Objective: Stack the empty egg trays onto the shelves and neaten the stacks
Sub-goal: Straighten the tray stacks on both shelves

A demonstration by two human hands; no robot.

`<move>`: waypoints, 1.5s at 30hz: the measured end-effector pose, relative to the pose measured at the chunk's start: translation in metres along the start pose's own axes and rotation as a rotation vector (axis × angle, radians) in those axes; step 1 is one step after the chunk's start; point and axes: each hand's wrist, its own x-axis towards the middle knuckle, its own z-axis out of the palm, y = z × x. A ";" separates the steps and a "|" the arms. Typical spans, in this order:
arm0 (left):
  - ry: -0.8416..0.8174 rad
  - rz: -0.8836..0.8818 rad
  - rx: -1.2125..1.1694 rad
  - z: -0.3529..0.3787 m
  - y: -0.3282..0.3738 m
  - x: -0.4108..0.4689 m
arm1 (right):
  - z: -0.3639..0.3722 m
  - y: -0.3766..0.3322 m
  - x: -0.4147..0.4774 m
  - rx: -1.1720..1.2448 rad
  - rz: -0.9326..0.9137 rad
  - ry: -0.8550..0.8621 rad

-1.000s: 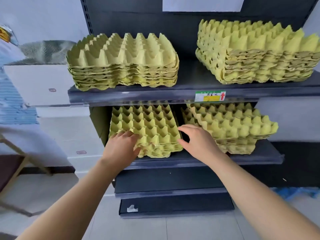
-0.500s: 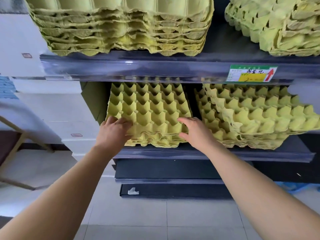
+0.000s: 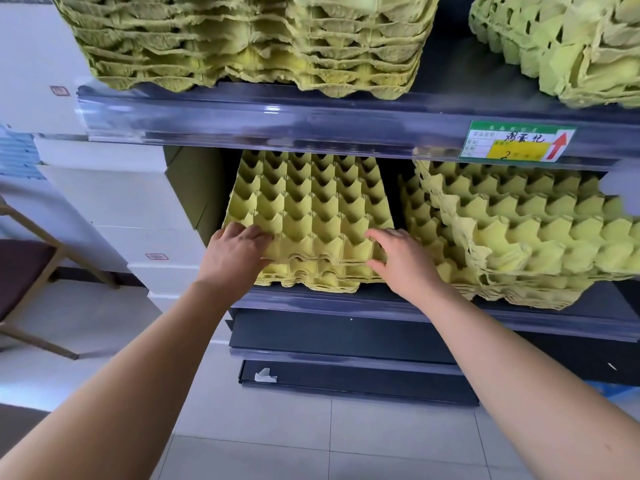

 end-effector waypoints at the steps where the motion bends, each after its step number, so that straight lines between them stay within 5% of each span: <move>1: -0.023 -0.004 0.004 0.002 0.001 -0.001 | 0.004 0.000 -0.001 -0.004 -0.003 -0.004; 11: -0.094 0.006 0.017 0.027 0.004 -0.007 | 0.022 0.008 -0.006 -0.131 -0.039 -0.077; 19: 0.069 0.052 0.101 0.048 -0.006 -0.004 | 0.048 0.010 -0.002 -0.285 -0.051 0.112; 26: 0.026 0.054 0.081 0.043 -0.009 -0.001 | 0.045 0.003 0.000 -0.354 -0.032 0.127; 41: 0.127 0.101 -0.045 0.042 -0.023 0.009 | 0.041 0.002 0.005 -0.246 0.004 0.187; 45: 0.109 0.148 -0.044 0.041 -0.029 0.010 | 0.035 0.002 0.007 -0.219 -0.010 0.085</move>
